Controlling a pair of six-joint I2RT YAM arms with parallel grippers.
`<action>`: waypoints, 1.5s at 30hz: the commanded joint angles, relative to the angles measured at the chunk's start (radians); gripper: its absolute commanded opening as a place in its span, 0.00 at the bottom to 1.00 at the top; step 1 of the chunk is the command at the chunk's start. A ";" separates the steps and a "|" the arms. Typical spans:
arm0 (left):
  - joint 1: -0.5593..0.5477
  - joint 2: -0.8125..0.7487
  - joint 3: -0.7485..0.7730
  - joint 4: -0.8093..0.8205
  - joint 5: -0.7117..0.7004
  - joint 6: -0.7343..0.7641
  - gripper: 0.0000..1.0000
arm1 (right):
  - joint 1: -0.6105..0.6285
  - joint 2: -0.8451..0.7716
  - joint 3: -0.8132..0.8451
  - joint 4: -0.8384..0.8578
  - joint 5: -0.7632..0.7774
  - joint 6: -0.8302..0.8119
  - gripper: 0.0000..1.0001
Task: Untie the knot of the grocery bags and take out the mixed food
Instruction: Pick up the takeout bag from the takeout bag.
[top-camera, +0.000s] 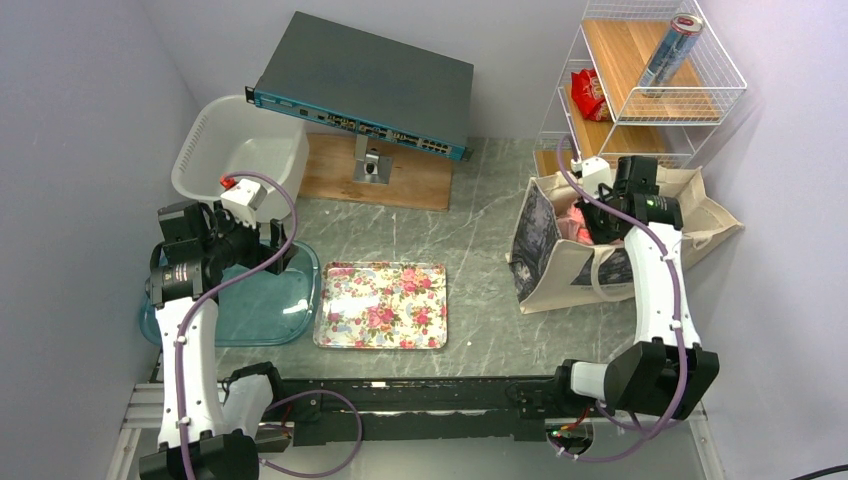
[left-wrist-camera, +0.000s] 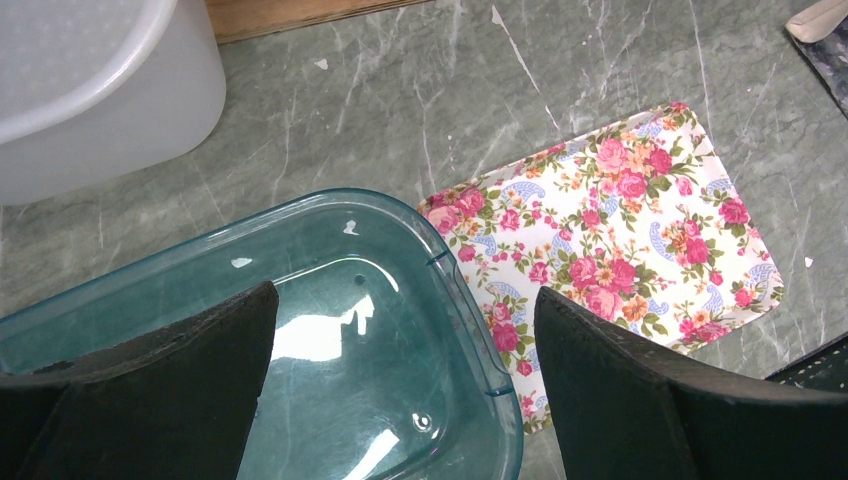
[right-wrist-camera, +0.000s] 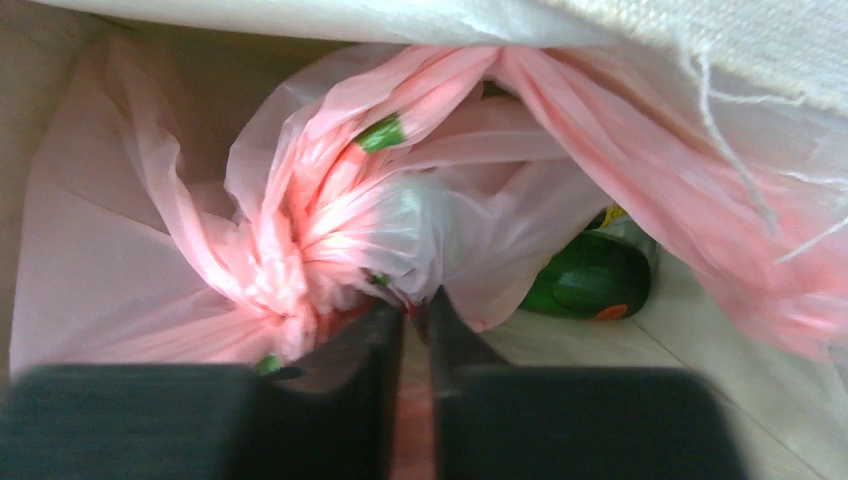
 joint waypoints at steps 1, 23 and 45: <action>-0.002 0.000 0.009 0.018 0.021 0.010 0.99 | -0.003 -0.102 -0.044 0.182 0.106 0.041 0.00; -0.004 -0.002 0.016 0.020 0.026 -0.004 0.99 | -0.006 -0.308 0.161 0.550 0.197 0.325 0.00; -0.003 0.014 0.016 0.024 0.076 -0.039 0.99 | -0.006 -0.106 0.775 0.455 -0.312 0.535 0.00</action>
